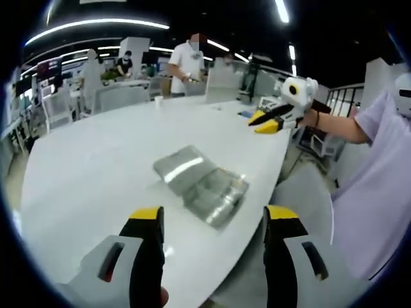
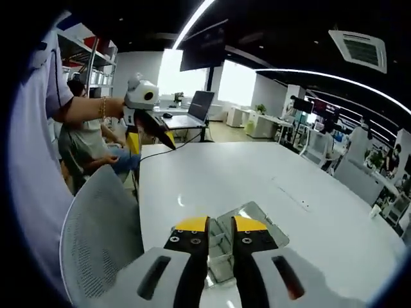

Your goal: Insert the divider into the dual guide fixture by aligning both edges with the guide slots and pushing it downward to the bottom, including one-sided entry, uneven engagement, binding, and posture correction.

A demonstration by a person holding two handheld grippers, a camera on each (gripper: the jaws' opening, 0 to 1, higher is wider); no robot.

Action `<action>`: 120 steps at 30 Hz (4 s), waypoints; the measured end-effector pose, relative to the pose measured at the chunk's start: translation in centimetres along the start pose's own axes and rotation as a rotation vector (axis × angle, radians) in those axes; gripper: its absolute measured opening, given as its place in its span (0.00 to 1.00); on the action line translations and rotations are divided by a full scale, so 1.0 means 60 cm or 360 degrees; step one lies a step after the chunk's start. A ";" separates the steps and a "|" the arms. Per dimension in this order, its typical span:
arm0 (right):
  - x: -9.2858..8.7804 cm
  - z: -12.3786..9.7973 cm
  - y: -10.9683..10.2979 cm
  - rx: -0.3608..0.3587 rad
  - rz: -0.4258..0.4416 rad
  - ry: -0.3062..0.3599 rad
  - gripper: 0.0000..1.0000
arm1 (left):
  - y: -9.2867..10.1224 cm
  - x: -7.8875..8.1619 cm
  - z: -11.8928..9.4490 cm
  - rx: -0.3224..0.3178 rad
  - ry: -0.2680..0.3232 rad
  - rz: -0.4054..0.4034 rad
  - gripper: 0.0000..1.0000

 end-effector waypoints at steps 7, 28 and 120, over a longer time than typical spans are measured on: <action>-0.030 -0.016 -0.050 -0.0083 0.0060 0.0079 0.08 | -0.014 -0.015 0.005 0.0055 -0.0011 -0.0050 0.61; -0.102 -0.028 -0.126 -0.0150 0.0328 0.0265 0.09 | -0.069 -0.072 0.056 0.0349 -0.0284 -0.0297 0.61; -0.080 -0.052 -0.126 -0.0156 0.0305 0.0568 0.45 | -0.147 -0.194 0.208 0.0937 -0.1276 -0.1099 0.49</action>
Point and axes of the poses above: the point that each gripper's makers call its tool centre point, and the gripper's own axes: z roughly forward along the fingers, y roughly to its right, x roughly out of its top, the point moved 5 cm from there along -z, roughly backward along the fingers, and after that the axes turned 7 degrees about -y, right-handed, at the moved point
